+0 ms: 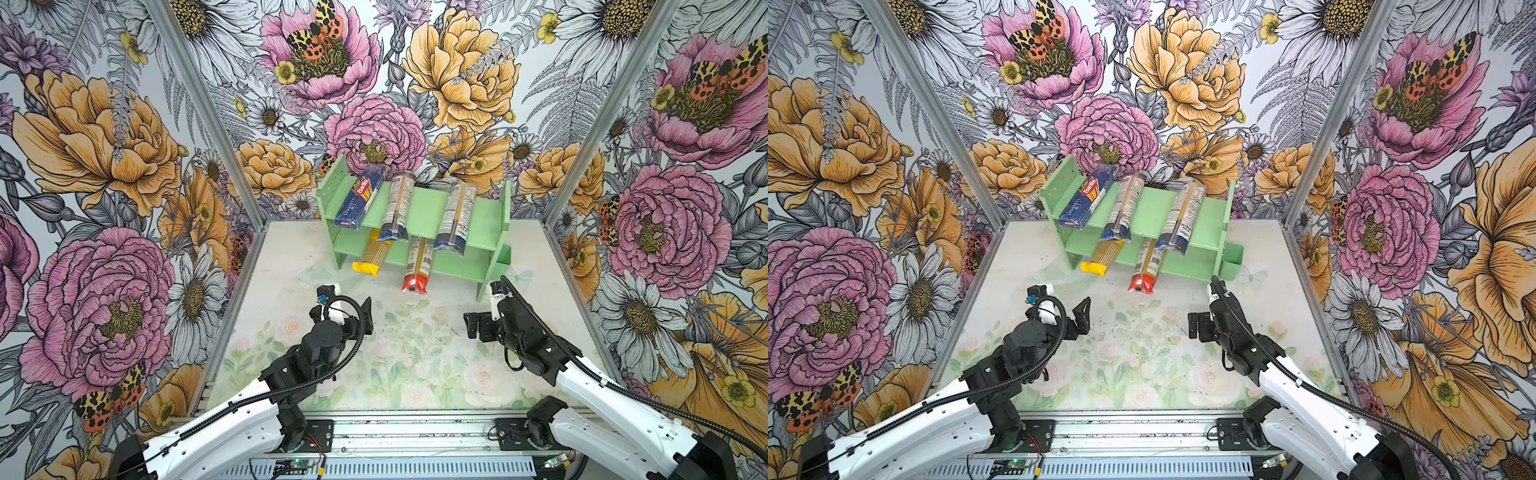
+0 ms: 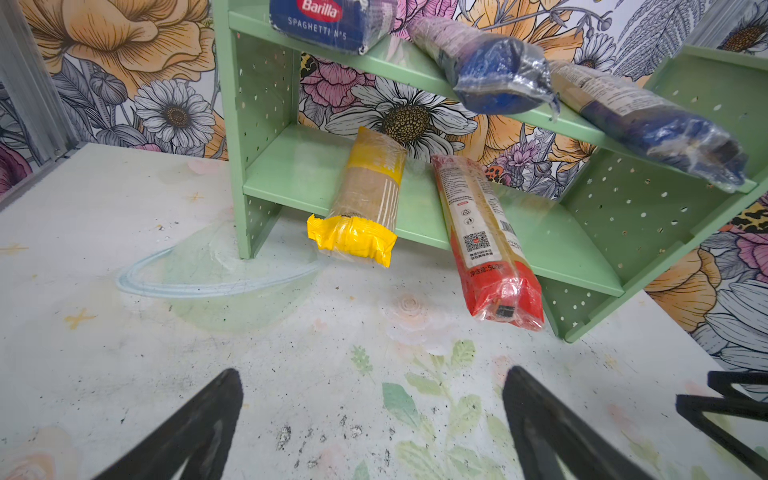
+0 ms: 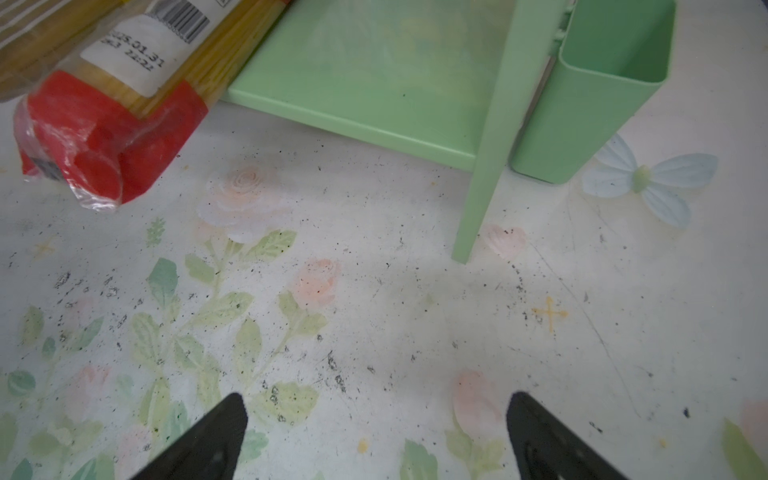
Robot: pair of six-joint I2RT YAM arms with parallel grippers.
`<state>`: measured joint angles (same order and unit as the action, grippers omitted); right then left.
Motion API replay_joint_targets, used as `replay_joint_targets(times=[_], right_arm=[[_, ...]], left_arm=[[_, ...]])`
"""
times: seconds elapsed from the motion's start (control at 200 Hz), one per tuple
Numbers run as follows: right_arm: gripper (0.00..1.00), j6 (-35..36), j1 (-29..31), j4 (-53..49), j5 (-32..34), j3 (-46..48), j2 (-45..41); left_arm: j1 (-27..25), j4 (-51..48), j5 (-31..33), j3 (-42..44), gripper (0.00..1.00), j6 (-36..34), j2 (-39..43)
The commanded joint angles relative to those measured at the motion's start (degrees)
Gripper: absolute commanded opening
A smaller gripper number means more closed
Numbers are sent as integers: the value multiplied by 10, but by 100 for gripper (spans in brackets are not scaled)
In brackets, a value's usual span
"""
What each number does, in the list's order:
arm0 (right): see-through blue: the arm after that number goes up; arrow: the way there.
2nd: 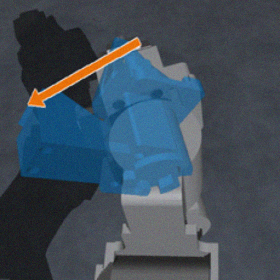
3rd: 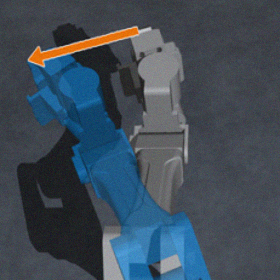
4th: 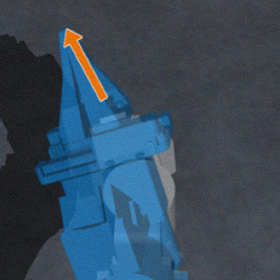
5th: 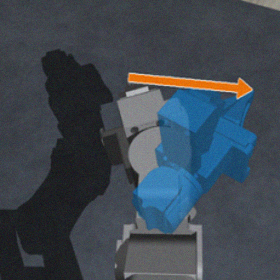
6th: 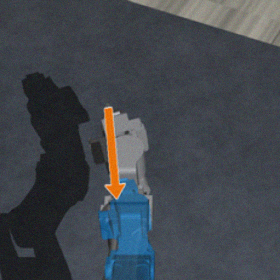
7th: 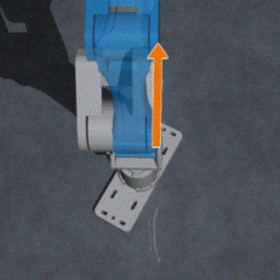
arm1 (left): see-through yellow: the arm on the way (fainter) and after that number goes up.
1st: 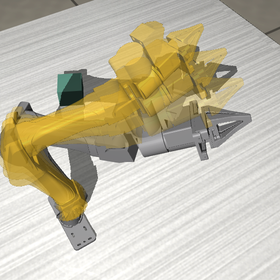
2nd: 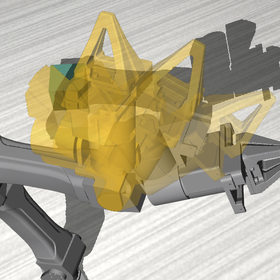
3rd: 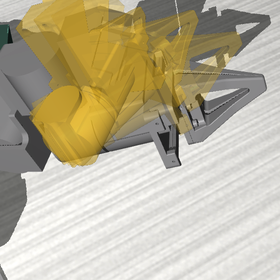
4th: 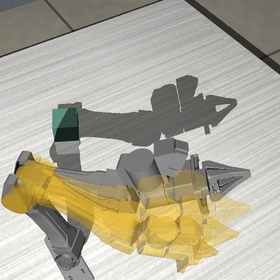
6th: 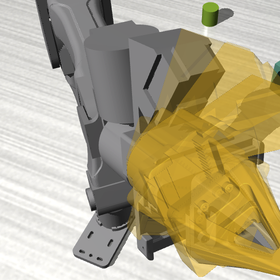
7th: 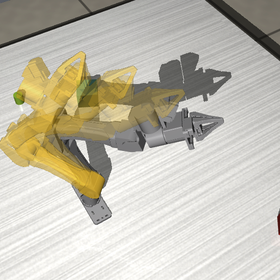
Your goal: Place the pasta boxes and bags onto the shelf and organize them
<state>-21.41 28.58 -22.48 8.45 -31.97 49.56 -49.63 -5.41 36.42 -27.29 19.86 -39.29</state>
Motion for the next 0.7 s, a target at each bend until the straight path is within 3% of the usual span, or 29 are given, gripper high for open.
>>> replay_joint_targets(times=[0.0,0.35,0.53,0.696], right_arm=[[99,28,-12,-1,-28,-26,-1],[99,62,-67,1,-48,-49,42],[100,72,-82,3,-39,-46,29],[99,78,-93,6,-35,-43,18]], left_arm=[[21,-4,-6,-8,99,-40,10],[110,28,-70,-15,99,-95,8],[157,59,-83,-11,99,-134,5],[220,80,-135,-5,99,-144,-12]])
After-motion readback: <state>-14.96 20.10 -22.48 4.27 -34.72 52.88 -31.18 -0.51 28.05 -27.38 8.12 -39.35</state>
